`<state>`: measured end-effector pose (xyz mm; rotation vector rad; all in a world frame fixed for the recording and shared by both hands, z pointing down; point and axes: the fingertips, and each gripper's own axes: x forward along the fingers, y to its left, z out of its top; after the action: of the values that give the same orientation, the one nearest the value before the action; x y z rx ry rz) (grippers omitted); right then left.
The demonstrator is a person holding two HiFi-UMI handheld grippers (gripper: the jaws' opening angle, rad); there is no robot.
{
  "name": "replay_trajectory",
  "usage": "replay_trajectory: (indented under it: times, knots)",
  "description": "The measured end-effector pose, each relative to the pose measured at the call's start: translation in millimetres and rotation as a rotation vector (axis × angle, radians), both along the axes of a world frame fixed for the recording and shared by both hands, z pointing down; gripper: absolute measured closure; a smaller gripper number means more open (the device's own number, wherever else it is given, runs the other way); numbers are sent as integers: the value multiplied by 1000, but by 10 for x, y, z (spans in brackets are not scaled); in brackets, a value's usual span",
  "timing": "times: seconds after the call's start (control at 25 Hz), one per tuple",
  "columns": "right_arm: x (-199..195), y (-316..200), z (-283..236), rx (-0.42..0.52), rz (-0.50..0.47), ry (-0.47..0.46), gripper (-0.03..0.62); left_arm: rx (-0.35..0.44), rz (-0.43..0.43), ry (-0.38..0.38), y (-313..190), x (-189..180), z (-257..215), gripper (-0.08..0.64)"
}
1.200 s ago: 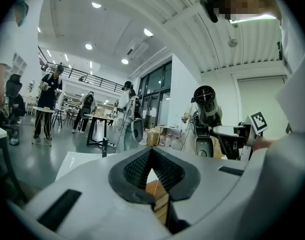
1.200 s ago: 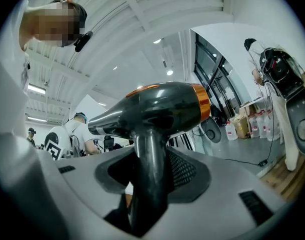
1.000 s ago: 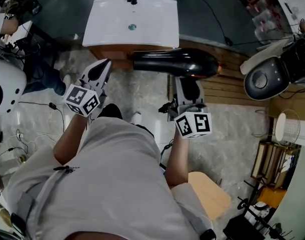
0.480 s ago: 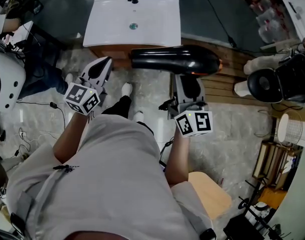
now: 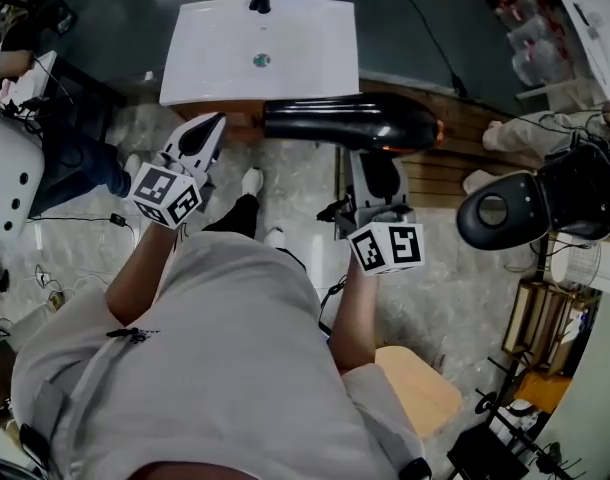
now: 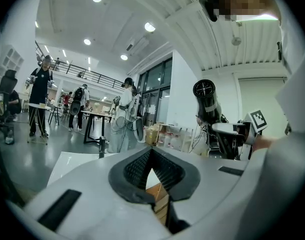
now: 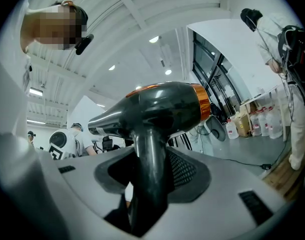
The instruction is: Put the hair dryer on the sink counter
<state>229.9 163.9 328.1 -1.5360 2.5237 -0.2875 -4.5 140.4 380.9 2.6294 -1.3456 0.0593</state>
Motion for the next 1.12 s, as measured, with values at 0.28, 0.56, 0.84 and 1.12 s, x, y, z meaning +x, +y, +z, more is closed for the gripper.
replay_trajectory:
  times: [0.28, 0.56, 0.84, 1.12]
  knots:
    - [-62, -340, 85, -15, 19, 0, 413, -14, 12, -3, -379, -61, 109, 558]
    - [-86, -801, 162, -41, 44, 15, 413, -30, 33, -27, -916, -87, 188, 558]
    - [-189, -1249, 204, -66, 65, 17, 413, -44, 55, -22, -1429, -202, 217, 558]
    - [-259, -1590, 208, -83, 104, 10, 413, -47, 80, 0, -1884, -291, 209, 558]
